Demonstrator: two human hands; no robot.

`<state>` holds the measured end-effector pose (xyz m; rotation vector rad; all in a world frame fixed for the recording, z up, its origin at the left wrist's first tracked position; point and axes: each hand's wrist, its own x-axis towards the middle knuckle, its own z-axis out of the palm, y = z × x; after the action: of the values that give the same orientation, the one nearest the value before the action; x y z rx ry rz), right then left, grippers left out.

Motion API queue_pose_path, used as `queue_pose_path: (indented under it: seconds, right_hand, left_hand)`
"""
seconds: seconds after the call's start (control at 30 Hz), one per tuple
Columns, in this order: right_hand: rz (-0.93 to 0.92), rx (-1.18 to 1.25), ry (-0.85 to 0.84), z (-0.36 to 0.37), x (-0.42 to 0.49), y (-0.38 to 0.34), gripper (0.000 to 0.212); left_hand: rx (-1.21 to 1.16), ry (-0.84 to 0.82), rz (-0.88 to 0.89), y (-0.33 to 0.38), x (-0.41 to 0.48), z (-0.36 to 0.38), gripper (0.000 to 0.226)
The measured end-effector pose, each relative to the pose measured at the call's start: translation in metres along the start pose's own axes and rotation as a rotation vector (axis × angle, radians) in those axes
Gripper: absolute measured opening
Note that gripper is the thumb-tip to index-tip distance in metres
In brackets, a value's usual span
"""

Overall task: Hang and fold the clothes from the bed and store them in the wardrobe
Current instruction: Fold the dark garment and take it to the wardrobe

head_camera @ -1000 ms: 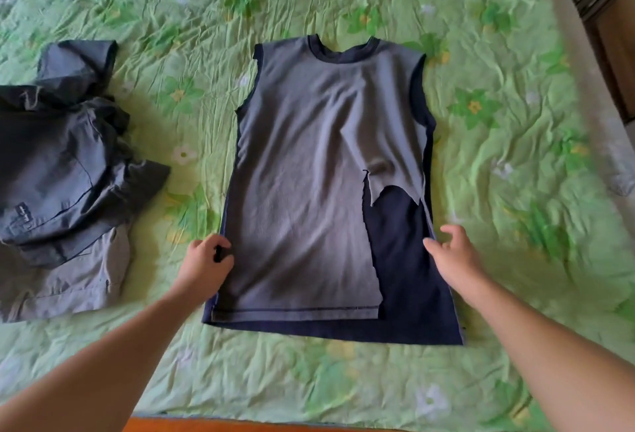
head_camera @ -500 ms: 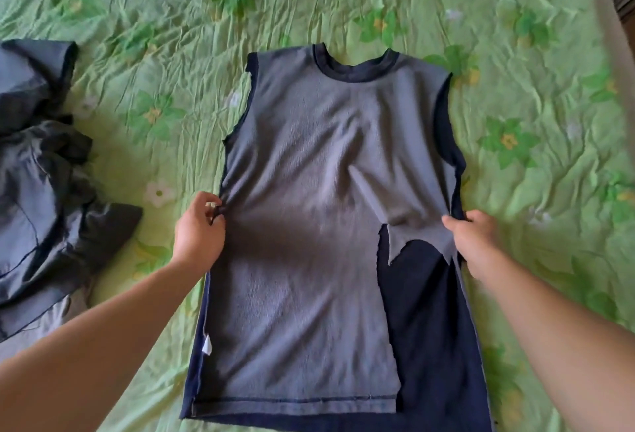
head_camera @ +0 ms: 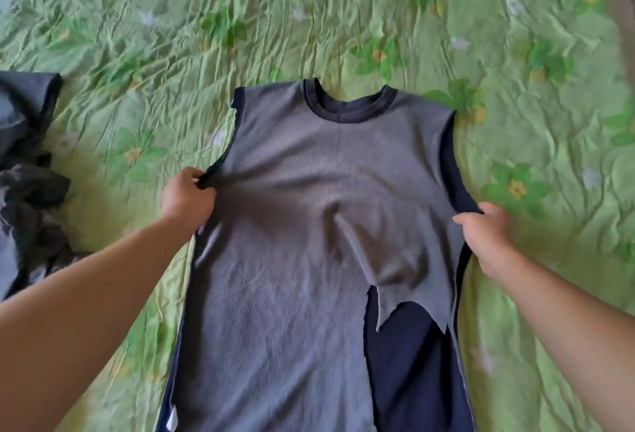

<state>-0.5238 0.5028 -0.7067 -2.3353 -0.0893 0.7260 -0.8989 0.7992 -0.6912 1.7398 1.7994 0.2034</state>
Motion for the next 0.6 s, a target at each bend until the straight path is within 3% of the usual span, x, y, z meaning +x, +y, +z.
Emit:
queue_pose_path:
  seconds: [0.17, 0.27, 0.37, 0.53, 0.6]
  right_hand:
    - [-0.115, 0.007, 0.002, 0.017, 0.033, -0.063, 0.043]
    - [-0.27, -0.081, -0.076, 0.032, 0.055, -0.094, 0.036]
    - [-0.359, -0.176, -0.143, 0.041, 0.067, -0.118, 0.045]
    - [-0.412, -0.293, -0.048, 0.032, 0.063, -0.118, 0.042]
    - [-0.411, -0.359, 0.039, 0.028, 0.034, -0.095, 0.05]
  left_hand:
    - [-0.152, -0.157, 0.104, 0.055, 0.033, 0.009, 0.031]
    - [-0.063, -0.258, 0.183, 0.078, 0.056, 0.018, 0.038]
    - [-0.015, -0.205, 0.2, 0.087, 0.066, 0.019, 0.044]
    - [0.199, -0.107, 0.408, 0.068, 0.045, 0.019, 0.049]
    - [0.319, -0.068, 0.471, 0.05, 0.015, 0.022, 0.055]
